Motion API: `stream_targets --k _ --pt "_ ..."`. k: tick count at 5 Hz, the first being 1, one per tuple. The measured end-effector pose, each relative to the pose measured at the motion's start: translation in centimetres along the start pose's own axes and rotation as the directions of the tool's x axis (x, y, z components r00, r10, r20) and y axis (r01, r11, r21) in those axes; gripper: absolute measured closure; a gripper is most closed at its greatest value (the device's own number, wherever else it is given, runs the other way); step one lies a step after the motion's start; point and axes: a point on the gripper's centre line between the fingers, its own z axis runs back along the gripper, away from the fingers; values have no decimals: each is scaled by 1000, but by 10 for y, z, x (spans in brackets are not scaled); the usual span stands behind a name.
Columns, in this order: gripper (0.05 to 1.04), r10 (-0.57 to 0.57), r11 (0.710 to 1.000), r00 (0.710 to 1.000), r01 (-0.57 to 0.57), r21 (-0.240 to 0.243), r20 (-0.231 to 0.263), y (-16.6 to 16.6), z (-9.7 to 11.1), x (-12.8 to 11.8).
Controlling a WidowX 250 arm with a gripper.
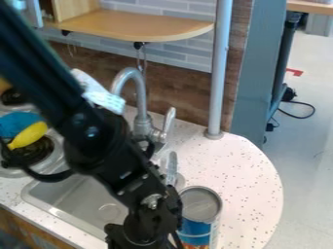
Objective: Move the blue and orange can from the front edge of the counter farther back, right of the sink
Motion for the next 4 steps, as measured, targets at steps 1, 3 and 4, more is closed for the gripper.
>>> stream_targets --k 1,3,4 --pt "83 32 999 999 -32 7 -19 -12 -18 29" --pt "83 67 998 998 -67 -6 -3 -24 -21 64" --pt "83 79 997 997 -79 -7 6 -28 -18 81"
